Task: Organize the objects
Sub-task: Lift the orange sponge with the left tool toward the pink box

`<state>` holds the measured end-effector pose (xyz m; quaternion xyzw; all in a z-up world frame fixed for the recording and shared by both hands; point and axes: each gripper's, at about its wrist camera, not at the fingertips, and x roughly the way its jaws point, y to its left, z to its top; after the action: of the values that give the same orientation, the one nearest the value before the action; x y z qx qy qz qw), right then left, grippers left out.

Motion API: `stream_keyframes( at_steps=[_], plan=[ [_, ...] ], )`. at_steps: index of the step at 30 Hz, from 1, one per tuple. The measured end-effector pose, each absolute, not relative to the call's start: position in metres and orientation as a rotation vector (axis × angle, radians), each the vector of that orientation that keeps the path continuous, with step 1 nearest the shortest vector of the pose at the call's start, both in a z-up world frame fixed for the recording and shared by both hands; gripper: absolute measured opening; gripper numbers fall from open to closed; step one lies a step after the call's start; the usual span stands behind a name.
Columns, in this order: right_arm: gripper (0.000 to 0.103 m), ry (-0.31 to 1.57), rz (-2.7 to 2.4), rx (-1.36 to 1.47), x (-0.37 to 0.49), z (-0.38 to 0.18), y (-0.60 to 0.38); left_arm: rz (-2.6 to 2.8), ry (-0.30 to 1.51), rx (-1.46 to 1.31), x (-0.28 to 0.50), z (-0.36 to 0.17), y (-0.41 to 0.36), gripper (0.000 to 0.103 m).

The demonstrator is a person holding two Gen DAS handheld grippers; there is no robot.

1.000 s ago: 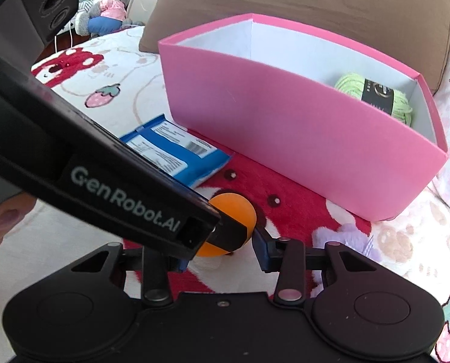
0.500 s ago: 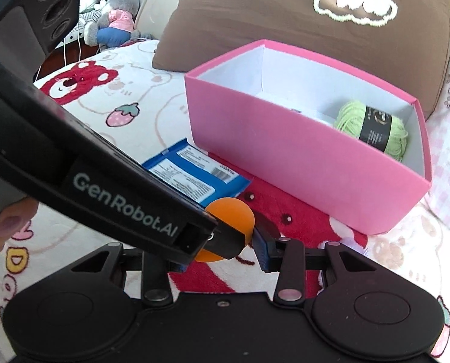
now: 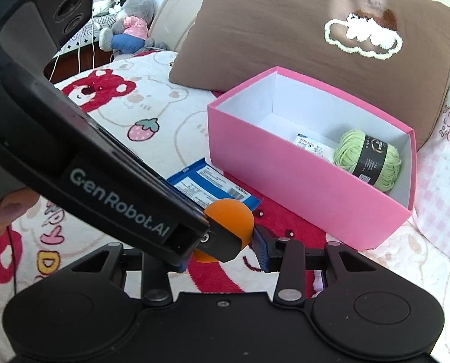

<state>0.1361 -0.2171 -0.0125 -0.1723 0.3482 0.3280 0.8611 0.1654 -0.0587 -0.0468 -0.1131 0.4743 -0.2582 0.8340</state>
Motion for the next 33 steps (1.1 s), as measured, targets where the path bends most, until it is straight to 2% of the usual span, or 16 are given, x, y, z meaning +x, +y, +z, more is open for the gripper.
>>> stream_keyframes(
  at_steps=[18, 33],
  plan=[
    [0.046, 0.711, 0.707, -0.346, 0.136, 0.022, -0.214, -0.544, 0.989, -0.233, 0.162, 0.005, -0.050, 0.035],
    [0.046, 0.688, 0.707, -0.335, 0.161, 0.052, -0.204, -0.541, 0.951, -0.293, 0.188, 0.049, -0.034, 0.035]
  ],
)
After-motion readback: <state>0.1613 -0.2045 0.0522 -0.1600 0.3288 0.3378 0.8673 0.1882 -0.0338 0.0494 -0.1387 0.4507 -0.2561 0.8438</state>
